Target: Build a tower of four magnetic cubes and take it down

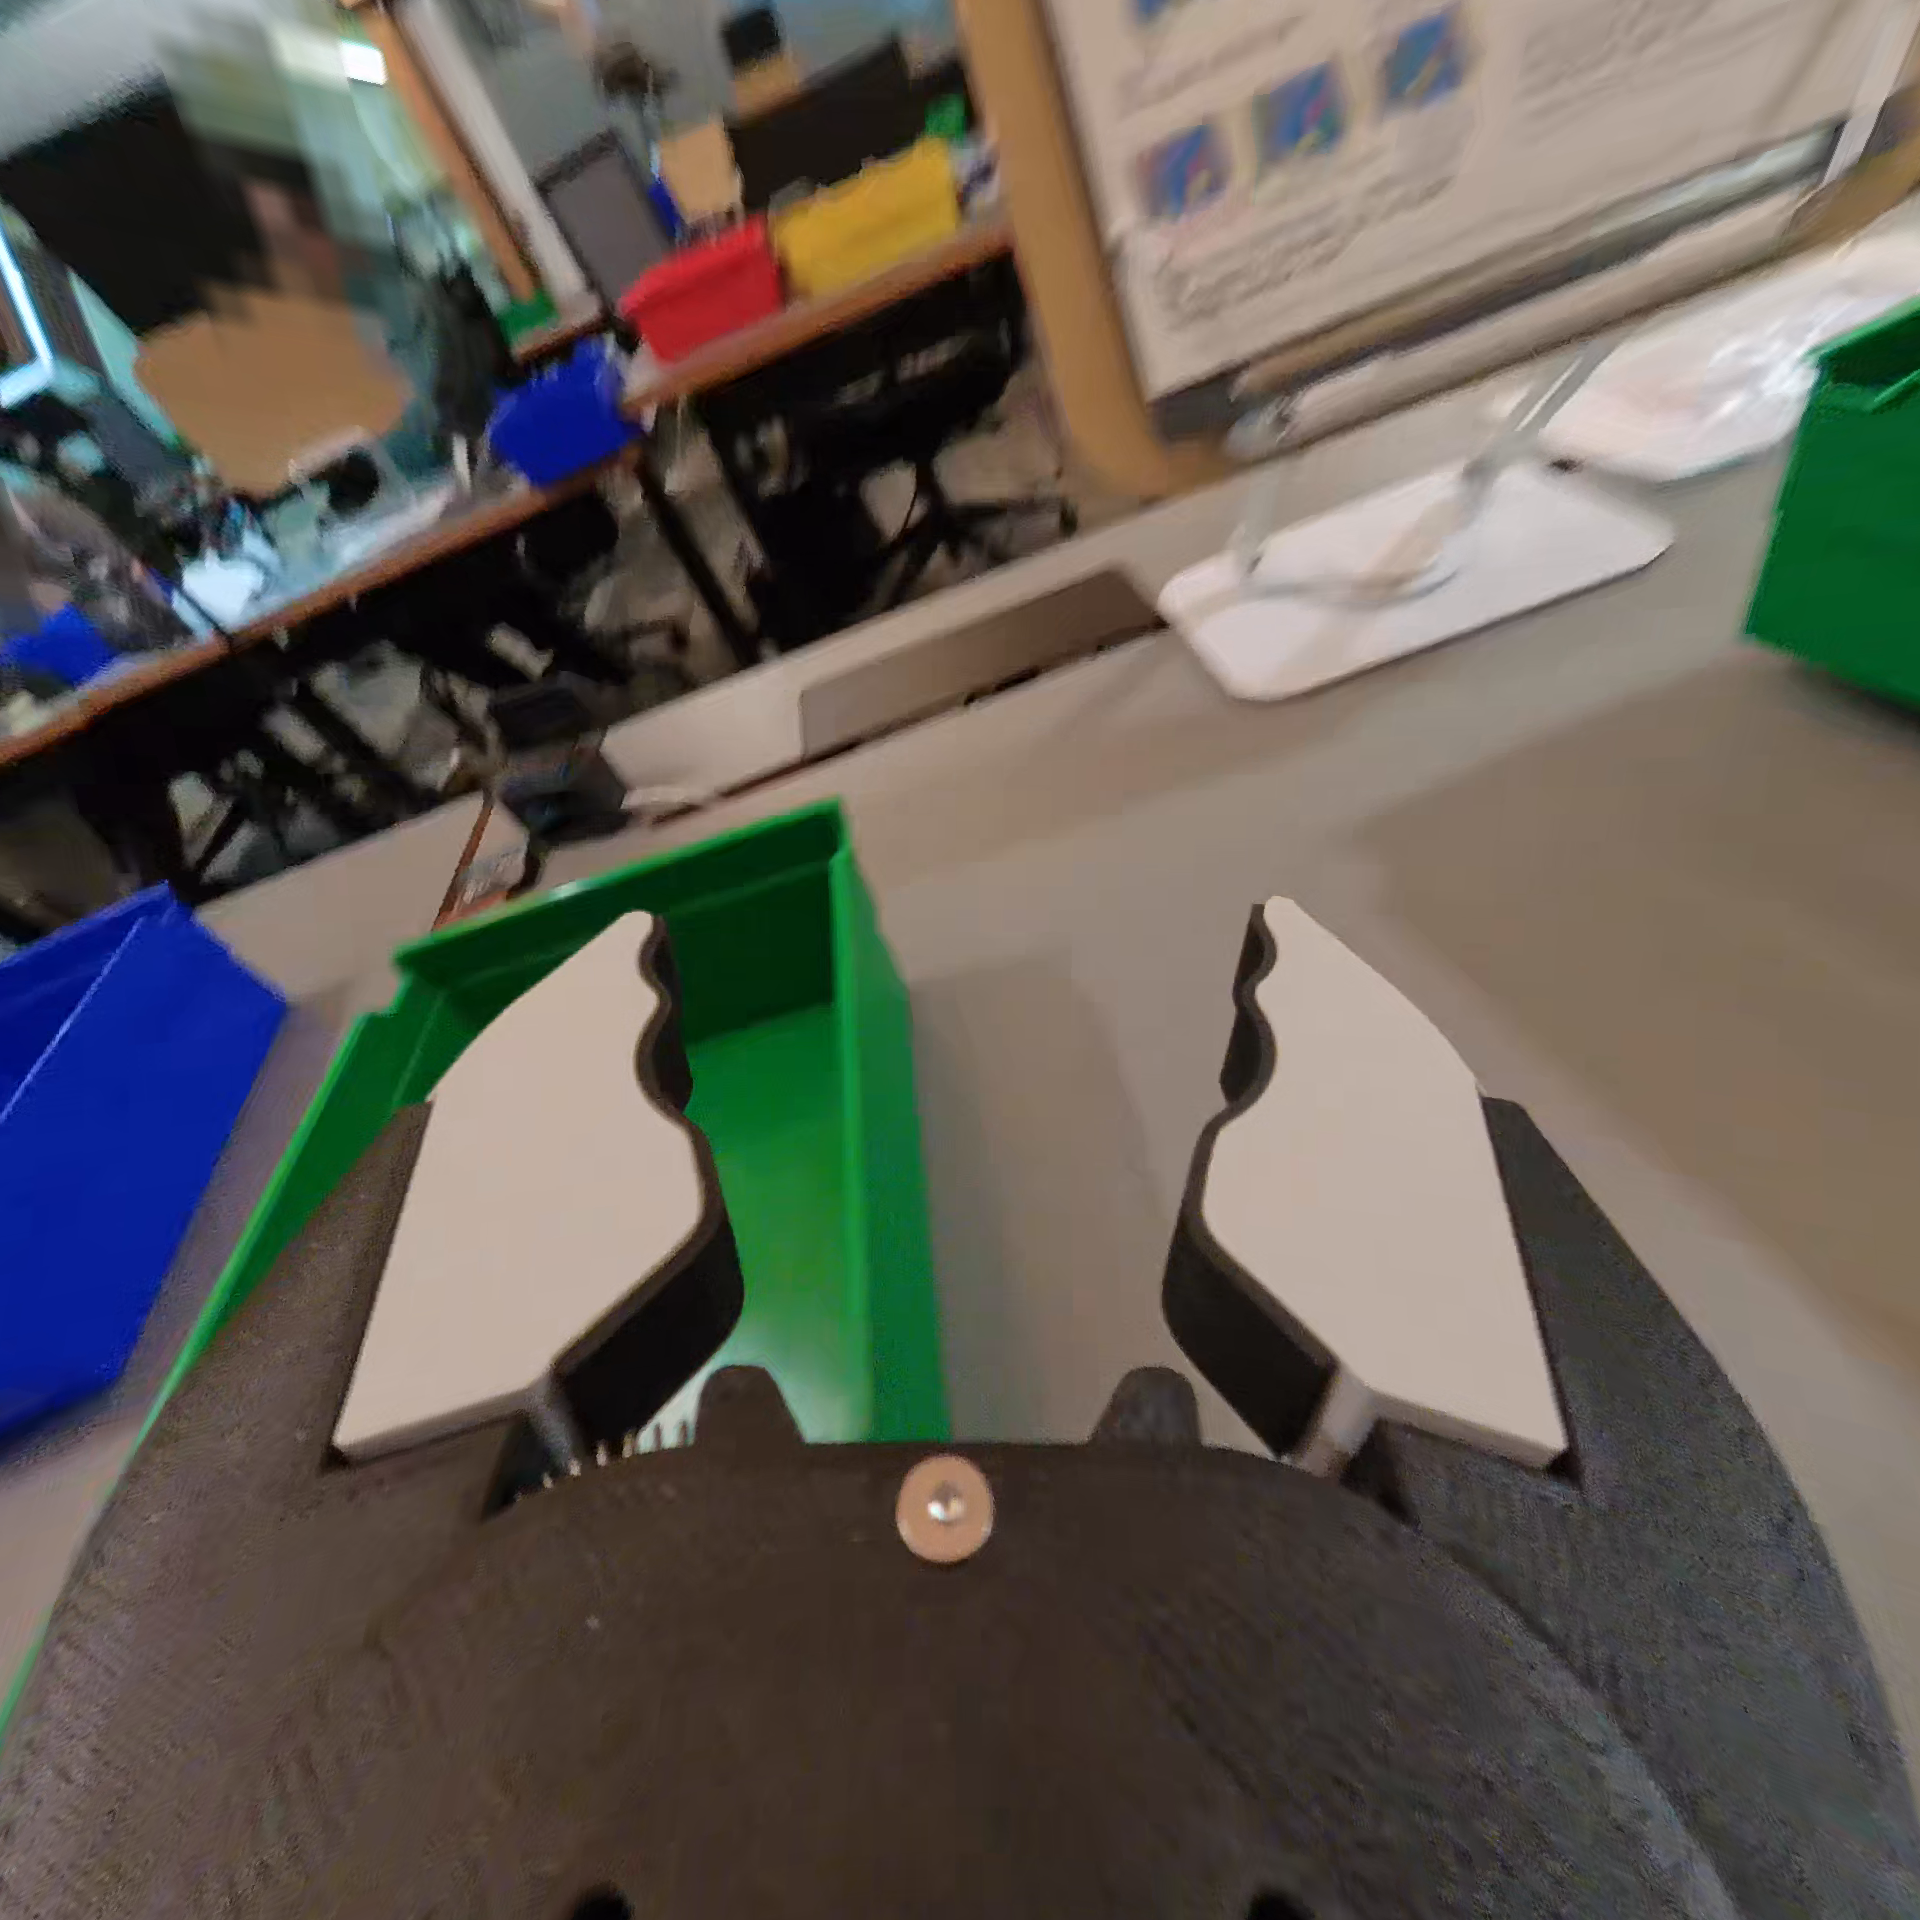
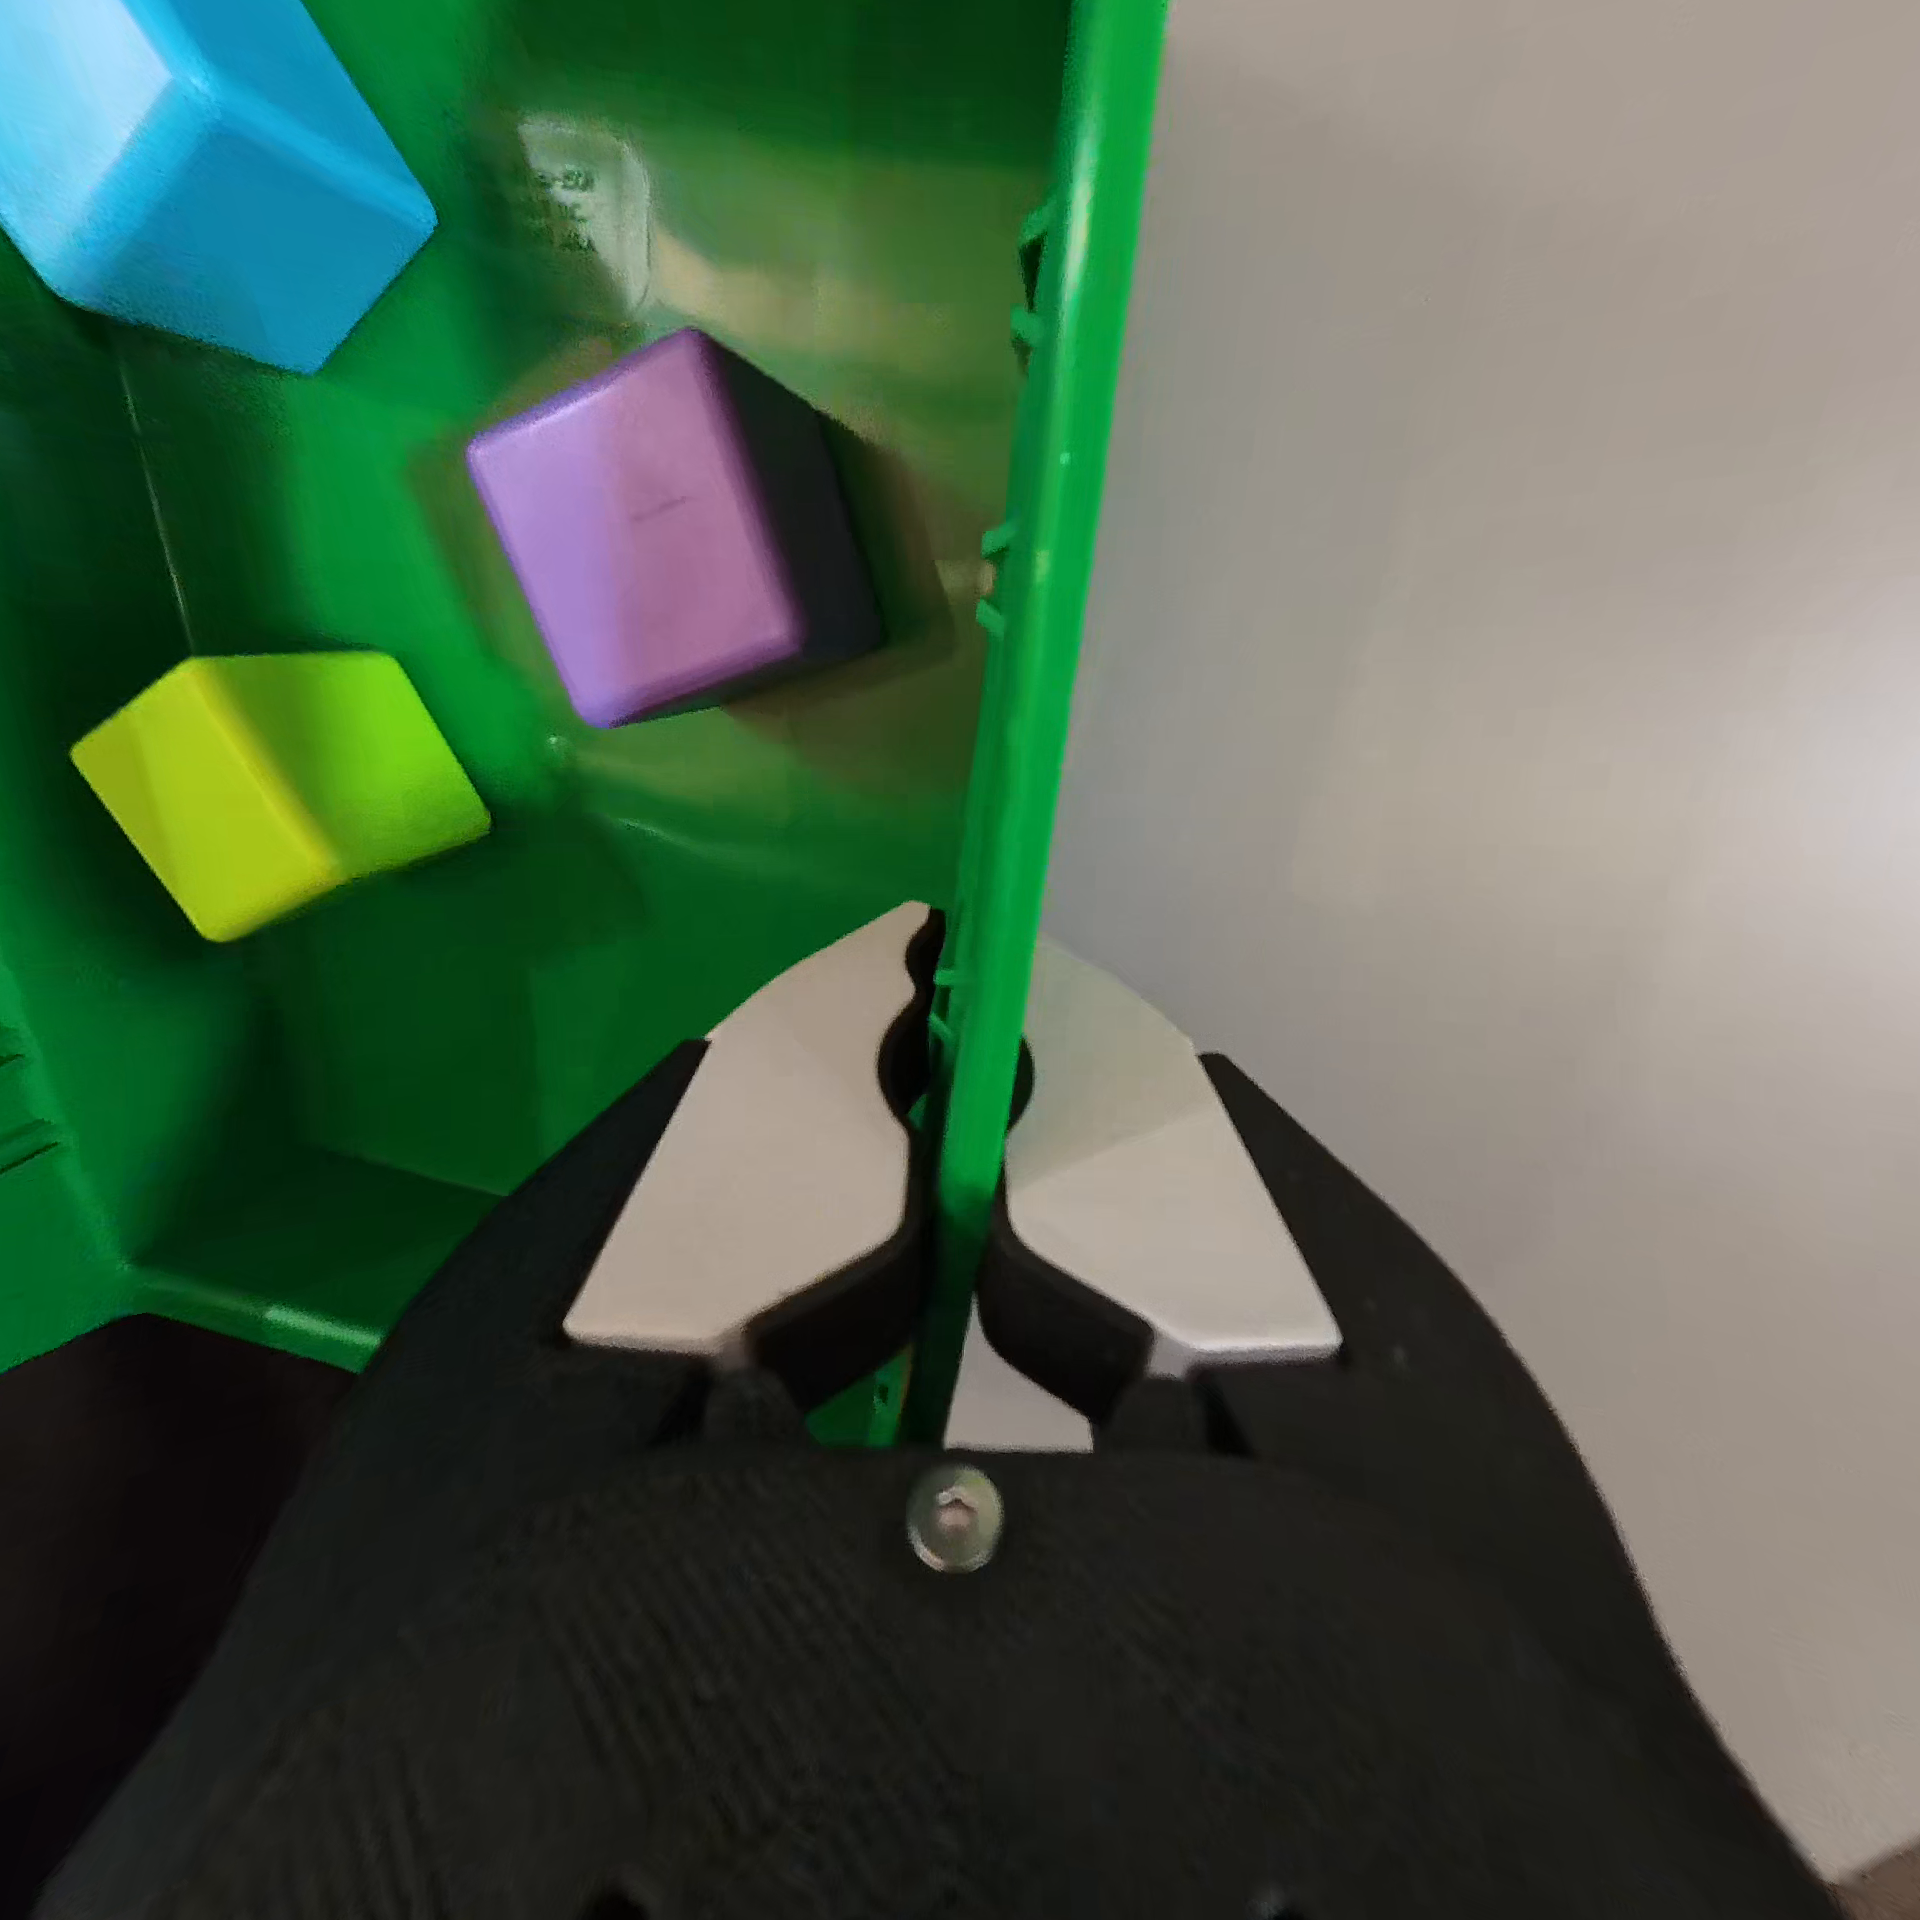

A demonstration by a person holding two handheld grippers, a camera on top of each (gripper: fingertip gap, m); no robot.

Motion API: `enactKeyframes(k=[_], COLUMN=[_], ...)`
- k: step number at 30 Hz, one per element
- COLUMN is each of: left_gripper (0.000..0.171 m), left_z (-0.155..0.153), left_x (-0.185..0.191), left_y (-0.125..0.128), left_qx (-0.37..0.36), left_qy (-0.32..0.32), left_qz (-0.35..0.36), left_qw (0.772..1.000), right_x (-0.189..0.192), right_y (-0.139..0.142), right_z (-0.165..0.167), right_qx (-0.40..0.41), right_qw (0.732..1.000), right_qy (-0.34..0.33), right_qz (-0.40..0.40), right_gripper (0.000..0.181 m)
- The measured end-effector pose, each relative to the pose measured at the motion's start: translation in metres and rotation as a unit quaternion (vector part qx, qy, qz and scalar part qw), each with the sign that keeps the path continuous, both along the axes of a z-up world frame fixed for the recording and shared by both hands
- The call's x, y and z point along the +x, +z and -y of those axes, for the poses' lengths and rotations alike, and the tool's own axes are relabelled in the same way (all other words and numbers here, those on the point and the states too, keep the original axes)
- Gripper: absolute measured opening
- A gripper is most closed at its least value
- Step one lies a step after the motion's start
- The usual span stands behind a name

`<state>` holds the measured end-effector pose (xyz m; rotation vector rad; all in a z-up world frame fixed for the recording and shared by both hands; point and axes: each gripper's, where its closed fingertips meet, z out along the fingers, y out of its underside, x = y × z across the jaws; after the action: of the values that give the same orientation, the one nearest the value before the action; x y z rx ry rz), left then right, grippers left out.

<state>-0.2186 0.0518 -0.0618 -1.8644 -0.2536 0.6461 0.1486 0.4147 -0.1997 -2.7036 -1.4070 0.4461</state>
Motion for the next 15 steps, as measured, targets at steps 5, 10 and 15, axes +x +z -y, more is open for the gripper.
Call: enactKeyframes(k=[5, 10, 15], left_gripper=[0.097, 0.072, 0.011], left_z=[0.035, 0.05, 0.04], left_x=[-0.049, -0.061, -0.042], left_y=[-0.064, -0.108, -0.118], left_qx=[-0.133, -0.212, -0.239], left_qy=[0.049, 0.06, 0.002], left_qz=[0.096, 0.131, 0.131], left_qw=[0.985, 0.967, 0.962], right_x=[-0.051, -0.093, -0.123], right_y=[-0.002, 0.0, -0.002], right_z=[0.031, 0.064, 0.09], right_qx=[-0.019, -0.022, -0.013], right_qw=[0.999, 0.998, 0.997], right_qy=[0.027, 0.045, 0.077], right_qz=[-0.028, -0.036, -0.011], right_gripper=[0.004, 0.004, 0.004])
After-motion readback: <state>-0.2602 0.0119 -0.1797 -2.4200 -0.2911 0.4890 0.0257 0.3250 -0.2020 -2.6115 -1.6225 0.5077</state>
